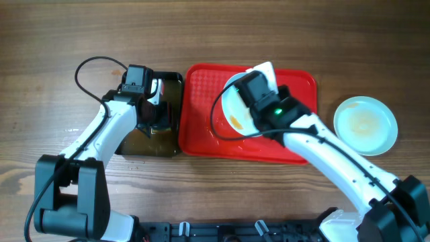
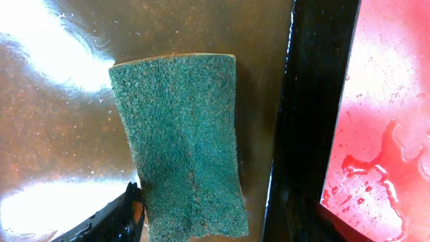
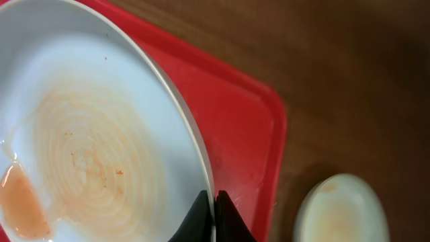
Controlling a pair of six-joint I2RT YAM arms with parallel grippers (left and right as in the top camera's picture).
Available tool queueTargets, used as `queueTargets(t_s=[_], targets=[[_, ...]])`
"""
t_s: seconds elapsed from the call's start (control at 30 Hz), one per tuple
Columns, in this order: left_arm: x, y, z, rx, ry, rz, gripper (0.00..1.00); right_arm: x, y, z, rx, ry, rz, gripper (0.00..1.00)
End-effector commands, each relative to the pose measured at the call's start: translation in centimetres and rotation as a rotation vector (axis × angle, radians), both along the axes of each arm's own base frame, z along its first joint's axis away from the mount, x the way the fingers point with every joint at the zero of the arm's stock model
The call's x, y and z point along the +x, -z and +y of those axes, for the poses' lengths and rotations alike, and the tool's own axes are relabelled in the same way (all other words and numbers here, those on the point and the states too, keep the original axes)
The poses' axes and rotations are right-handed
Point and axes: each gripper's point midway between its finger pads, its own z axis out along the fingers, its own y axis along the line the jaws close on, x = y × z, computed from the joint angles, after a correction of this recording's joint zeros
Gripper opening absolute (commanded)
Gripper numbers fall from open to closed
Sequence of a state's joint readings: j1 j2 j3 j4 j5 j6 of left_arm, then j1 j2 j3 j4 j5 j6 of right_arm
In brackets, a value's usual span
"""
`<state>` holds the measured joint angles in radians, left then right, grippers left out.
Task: Clean dirty plates on tray and stack at the side
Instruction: 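Lift the last plate with the right gripper and stack it right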
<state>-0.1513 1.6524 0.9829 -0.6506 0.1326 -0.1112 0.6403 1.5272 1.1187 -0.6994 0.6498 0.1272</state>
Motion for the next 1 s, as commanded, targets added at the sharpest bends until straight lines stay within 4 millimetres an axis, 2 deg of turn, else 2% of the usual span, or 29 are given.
queueTargets(t_s=[0.0, 0.23, 0.37, 0.57, 0.63, 0.7, 0.77, 0.83, 0.9, 0.97], targets=[[0.0, 0.1, -0.5, -0.021, 0.0, 0.003, 0.65, -0.1, -3.4, 0.5, -0.191, -0.053, -0.131, 0.04], [0.0, 0.1, -0.5, -0.02, 0.0, 0.003, 0.65, -0.7, -6.3, 2.7, -0.338, -0.112, -0.259, 0.04], [0.0, 0.1, -0.5, -0.02, 0.0, 0.002, 0.65, -0.4, -7.6, 2.9, -0.387, -0.113, -0.307, 0.04], [0.0, 0.1, -0.5, -0.02, 0.0, 0.002, 0.65, 0.6, -11.1, 2.7, -0.462, -0.045, -0.431, 0.04], [0.0, 0.1, -0.5, -0.02, 0.0, 0.003, 0.66, 0.8, -11.4, 2.9, -0.443, -0.035, -0.45, 0.04], [0.0, 0.1, -0.5, -0.02, 0.0, 0.003, 0.65, 1.0, -10.8, 3.3, -0.345, -0.022, -0.465, 0.04], [0.0, 0.1, -0.5, -0.02, 0.0, 0.003, 0.66, 1.4, -8.5, 3.9, -0.203, -0.054, -0.402, 0.04], [0.0, 0.1, -0.5, -0.02, 0.0, 0.003, 0.65, 1.5, -6.6, 3.6, -0.092, -0.033, -0.341, 0.04], [0.0, 0.1, -0.5, -0.021, 0.0, 0.003, 0.65, 1.7, -4.3, 0.8, 0.044, 0.101, -0.26, 0.04], [0.0, 0.1, -0.5, -0.021, 0.0, 0.003, 0.65, 2.0, -3.0, -2.5, 0.117, 0.25, -0.221, 0.04]])
